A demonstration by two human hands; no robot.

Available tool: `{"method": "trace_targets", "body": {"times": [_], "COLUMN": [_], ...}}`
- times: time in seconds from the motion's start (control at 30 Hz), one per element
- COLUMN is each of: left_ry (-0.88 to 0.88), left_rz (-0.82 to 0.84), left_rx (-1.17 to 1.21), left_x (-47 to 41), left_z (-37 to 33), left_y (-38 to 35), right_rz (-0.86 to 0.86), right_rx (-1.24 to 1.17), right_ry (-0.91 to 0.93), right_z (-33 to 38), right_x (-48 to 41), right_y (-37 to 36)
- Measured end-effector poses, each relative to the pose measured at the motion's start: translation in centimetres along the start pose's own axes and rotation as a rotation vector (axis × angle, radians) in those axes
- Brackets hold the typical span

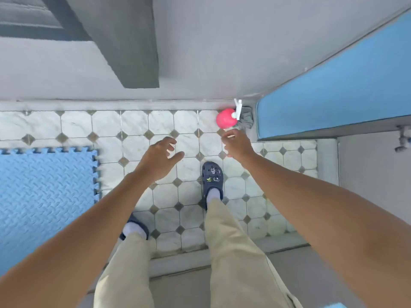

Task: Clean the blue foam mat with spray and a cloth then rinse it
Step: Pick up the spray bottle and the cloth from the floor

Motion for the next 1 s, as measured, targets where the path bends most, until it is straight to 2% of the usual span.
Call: {"method": "trace_targets", "body": {"times": [0.17,0.33,0.5,0.57,0.83,1.0], "left_ry": [-0.025,-0.026,0.013,0.028,0.029,-0.020], "left_rz": [0.091,0.109,0.097,0.103,-0.045,-0.050], "left_rx": [-0.053,-0.099,-0.137,-0.140,-0.186,-0.228], "left_x": [-5.1,-12.2,-21.3,-23.8,-30.4,-31.6], "left_z": [-5.3,-9.2,-10.2,-10.1,-9.0,-8.8], "left_y": [-8.8,-16.6,-24.9,-27.6,-33.0,-33.8], "right_rz": [-0.121,-0.126,-0.097,-0.095,-0.221,-0.212], "right_rx": [-0.123,-0.135,-0.034,0.036,0.668,0.735], "right_ry": [-0.149,-0.234,-0.164,-0.084,0.338,0.296], "right_z": [-7.9,-13.1,-15.7,-15.6,-13.2,-14.2], "right_x": [-7.5,-14.7,-23.9,-27.4,-34.7,-37.1], "right_y": [3.7,3.4,0.3,-0.9,-4.1,-6.7]}}
Point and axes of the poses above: each hand's wrist, its own x-axis away from the middle knuckle, its own y-axis out of the back of the hand, z = x × y, the point moved 9 cm from there along -x, towards the middle knuckle, and after that the axes turned 12 degrees about -z, right-handed, at the moved point
